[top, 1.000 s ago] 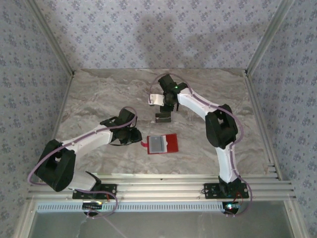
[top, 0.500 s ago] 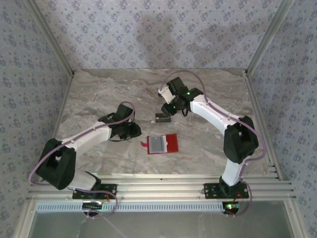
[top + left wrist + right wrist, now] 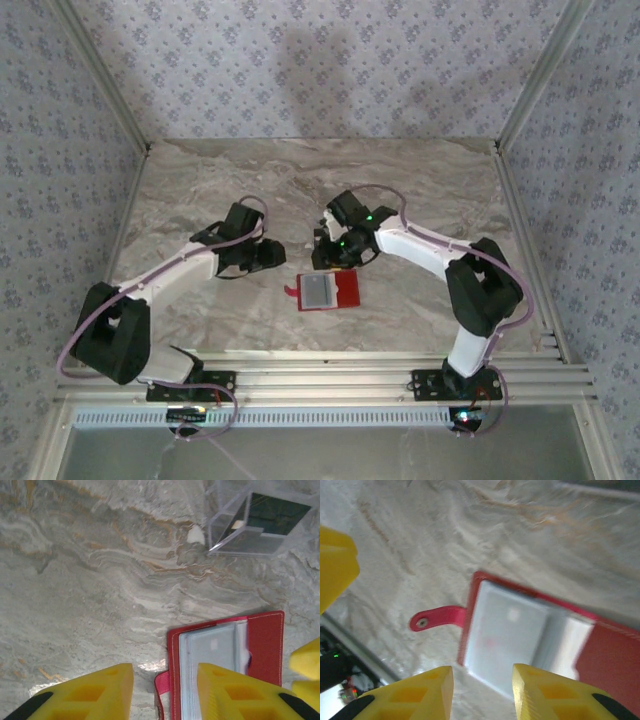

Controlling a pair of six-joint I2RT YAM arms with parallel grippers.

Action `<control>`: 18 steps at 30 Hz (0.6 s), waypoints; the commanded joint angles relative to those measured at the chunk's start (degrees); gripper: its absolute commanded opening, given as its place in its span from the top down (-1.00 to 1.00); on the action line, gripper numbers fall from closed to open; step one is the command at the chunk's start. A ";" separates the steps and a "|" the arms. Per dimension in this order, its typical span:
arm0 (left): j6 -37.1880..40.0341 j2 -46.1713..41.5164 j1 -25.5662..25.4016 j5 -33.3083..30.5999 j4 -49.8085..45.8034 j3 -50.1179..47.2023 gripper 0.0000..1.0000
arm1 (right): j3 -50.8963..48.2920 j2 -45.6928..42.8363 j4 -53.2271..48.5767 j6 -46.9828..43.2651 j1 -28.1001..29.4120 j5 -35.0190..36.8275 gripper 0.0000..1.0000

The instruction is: Take the credit cards out of the card holder

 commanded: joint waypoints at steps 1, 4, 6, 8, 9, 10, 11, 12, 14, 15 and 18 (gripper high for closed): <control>3.23 -0.14 0.03 0.10 -4.88 4.54 0.19 | -0.88 2.05 2.26 4.97 1.84 -3.11 0.22; 0.85 -0.95 0.09 -2.24 -3.45 3.15 0.19 | -0.58 3.83 2.52 5.72 3.13 -3.07 0.21; -0.78 -1.74 0.43 -2.31 -1.80 1.94 0.18 | -0.23 4.82 2.93 6.06 3.83 -2.88 0.20; -1.43 -2.19 0.57 -2.60 -1.76 1.69 0.18 | -0.05 5.59 3.67 7.23 4.70 -2.65 0.19; -1.43 -2.39 0.61 -2.64 -1.63 1.52 0.18 | 0.33 6.19 3.62 7.42 5.17 -2.85 0.18; -1.44 -2.54 0.55 -2.56 -1.52 1.34 0.18 | 0.87 6.89 3.33 7.52 5.50 -2.77 0.17; -1.53 -2.62 0.65 -2.54 -1.58 1.30 0.18 | 1.10 7.38 3.27 7.53 5.80 -2.49 0.16; -1.56 -2.74 0.61 -2.56 -1.61 1.21 0.18 | 1.22 7.82 3.35 7.57 5.95 -2.44 0.16; -1.67 -2.82 0.63 -2.31 -1.54 0.93 0.18 | 1.38 8.59 3.45 7.69 6.40 -2.23 0.15; -1.69 -2.95 0.61 -2.02 -1.61 0.85 0.18 | 1.37 9.03 3.36 7.66 6.47 -2.08 0.15; -1.64 -3.17 0.62 -1.85 -1.63 0.59 0.18 | 1.57 10.11 3.45 7.73 6.69 -2.25 0.14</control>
